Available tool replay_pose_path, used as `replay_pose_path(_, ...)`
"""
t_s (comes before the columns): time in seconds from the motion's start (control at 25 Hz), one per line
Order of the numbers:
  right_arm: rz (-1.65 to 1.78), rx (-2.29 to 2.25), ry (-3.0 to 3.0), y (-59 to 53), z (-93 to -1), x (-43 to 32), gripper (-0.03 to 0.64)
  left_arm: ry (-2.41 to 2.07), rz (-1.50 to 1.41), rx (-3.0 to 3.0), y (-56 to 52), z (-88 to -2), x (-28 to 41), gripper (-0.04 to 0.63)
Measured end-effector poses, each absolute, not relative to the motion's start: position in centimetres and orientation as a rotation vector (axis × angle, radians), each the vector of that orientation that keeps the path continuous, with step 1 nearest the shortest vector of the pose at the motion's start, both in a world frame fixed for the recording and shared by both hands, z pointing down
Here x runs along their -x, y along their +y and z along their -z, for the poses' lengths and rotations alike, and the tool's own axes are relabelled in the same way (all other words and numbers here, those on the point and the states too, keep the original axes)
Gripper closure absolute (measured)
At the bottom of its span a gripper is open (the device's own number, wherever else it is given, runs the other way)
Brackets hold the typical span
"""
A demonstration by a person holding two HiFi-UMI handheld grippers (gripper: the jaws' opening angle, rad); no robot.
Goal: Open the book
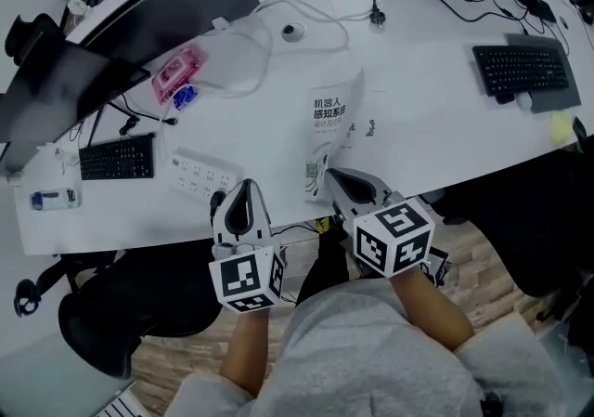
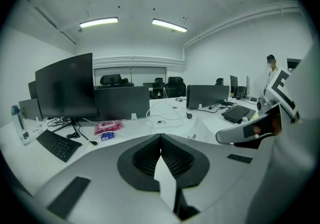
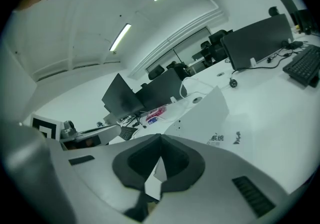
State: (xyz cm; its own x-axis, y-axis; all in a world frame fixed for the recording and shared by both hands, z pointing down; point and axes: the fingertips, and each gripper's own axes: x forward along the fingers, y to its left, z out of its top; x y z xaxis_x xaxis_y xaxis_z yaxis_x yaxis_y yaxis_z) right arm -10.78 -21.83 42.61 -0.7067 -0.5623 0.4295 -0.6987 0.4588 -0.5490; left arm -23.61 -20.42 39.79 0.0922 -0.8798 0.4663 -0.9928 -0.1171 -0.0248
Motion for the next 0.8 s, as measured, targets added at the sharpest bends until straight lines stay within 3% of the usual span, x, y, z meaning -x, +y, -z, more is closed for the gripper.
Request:
replay_pose_path(0.56, -0.952, -0.714, -2.626, -21.1, -44.4, 25.0, 0.589, -1.991, -0.483, -1.967, -18.9, -37.7, 30.8, 0.586)
replay_pose_path(0.76, -1.177, -0.585, -2.587, -21.2, -49.0, 29.4, 0.580, -2.020, -0.473, -1.923, -18.2, -38.0, 33.4, 0.586)
replay_pose_path(0.8, -1.263, -0.559, -2.568, -21.2, -49.7, 30.0, 0.553, -2.019, -0.473, -1.922, -18.2, -38.0, 33.6, 0.586)
